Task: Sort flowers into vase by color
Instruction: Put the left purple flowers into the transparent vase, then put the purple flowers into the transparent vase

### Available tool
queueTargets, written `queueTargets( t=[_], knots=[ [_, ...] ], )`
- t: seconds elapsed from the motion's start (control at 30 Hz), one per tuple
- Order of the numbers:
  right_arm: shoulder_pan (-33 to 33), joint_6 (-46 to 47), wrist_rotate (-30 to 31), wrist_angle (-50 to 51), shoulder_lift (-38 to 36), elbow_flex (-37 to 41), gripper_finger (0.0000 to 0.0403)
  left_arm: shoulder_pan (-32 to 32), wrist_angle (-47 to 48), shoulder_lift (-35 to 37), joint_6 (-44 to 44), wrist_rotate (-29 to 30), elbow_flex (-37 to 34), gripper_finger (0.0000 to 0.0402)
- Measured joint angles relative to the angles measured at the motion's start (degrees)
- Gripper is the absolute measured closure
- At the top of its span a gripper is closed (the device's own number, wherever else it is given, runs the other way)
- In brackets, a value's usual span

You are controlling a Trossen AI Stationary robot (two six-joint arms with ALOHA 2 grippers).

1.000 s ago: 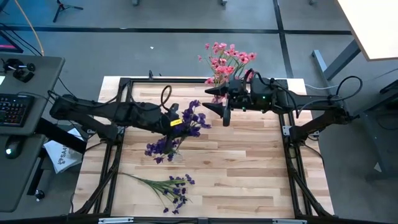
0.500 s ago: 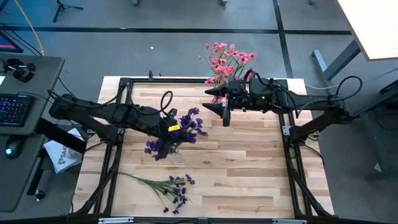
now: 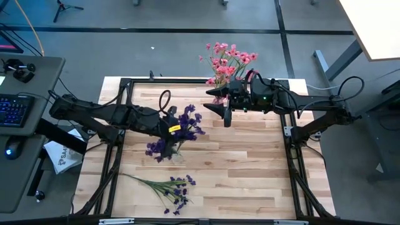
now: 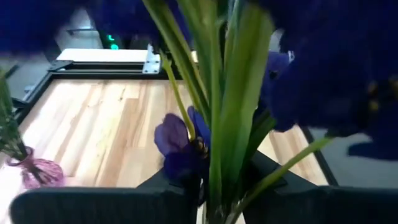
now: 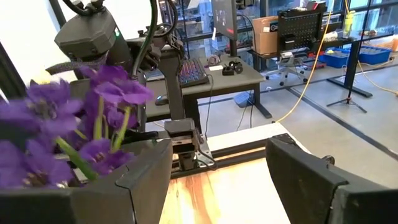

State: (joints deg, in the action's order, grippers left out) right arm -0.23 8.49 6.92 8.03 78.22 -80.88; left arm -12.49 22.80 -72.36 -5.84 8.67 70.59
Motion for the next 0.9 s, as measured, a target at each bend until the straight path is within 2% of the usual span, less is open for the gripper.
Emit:
queueTargets(
  t=[0.23, 0.57, 0.73, 0.9],
  knots=[
    [0.0, 0.5, 0.0, 0.0, 0.0, 0.0, 0.0149, -1.1, 0.0, 0.0, 0.0, 1.2, -0.5, 0.0295],
    [0.0, 0.5, 0.0, 0.0, 0.0, 0.0, 0.0149, -3.9, 5.5, 0.7, -3.8, 2.7, -0.8, 0.0243],
    [0.0, 0.6, 0.0, 0.0, 0.0, 0.0, 0.0149, -4.6, 11.3, 2.4, -6.1, 2.6, -0.8, 0.0221],
    [0.0, 2.7, 0.0, 0.5, 0.0, 0.0, 0.0149, -4.8, 11.6, 5.2, -6.1, 3.4, -0.9, 0.0211]
  ],
)
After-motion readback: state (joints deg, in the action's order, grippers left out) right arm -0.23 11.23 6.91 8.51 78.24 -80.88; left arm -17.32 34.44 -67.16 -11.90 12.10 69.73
